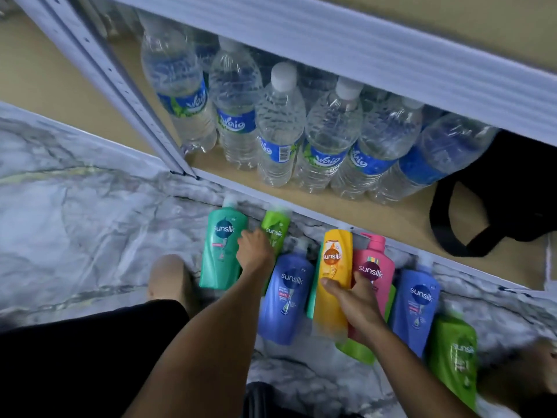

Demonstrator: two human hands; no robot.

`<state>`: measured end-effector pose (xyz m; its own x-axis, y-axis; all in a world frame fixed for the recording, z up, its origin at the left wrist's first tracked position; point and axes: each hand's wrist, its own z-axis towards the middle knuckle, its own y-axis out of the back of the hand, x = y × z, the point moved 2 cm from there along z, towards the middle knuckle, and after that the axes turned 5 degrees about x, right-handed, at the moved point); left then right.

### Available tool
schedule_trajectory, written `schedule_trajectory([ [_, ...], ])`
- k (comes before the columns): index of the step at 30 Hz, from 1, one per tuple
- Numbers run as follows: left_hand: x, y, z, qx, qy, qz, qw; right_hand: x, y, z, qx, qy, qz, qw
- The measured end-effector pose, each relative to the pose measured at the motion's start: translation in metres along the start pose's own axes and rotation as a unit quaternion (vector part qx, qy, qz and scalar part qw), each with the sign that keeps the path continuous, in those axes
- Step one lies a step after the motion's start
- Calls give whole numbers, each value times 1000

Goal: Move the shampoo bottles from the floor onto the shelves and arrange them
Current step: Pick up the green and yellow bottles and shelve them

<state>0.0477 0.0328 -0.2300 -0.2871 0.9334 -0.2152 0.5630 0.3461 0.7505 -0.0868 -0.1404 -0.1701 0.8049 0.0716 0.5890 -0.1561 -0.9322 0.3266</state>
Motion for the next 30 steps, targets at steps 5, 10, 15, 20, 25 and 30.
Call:
schedule_trajectory([
  [5, 5, -14, 2, 69, 1, -90, 994, 3, -11, -5, 16, -14, 18, 1000],
  [10, 16, -6, -5, 90, -10, -120, 989, 4, -14, -26, 45, -10, 26, 999],
  [15, 21, 6, -43, 71, -40, -162, 983, -6, -3, -53, 56, 7, 50, 997],
  [20, 29, 25, -98, 27, -66, -189, 979, -20, 11, -86, 49, 25, 86, 995],
  [25, 32, 20, -163, 35, -81, -290, 953, -49, 25, -126, 30, 20, 126, 991],
  [30, 34, -16, -213, 57, -101, -343, 932, -67, 38, -155, -20, 18, 149, 988],
])
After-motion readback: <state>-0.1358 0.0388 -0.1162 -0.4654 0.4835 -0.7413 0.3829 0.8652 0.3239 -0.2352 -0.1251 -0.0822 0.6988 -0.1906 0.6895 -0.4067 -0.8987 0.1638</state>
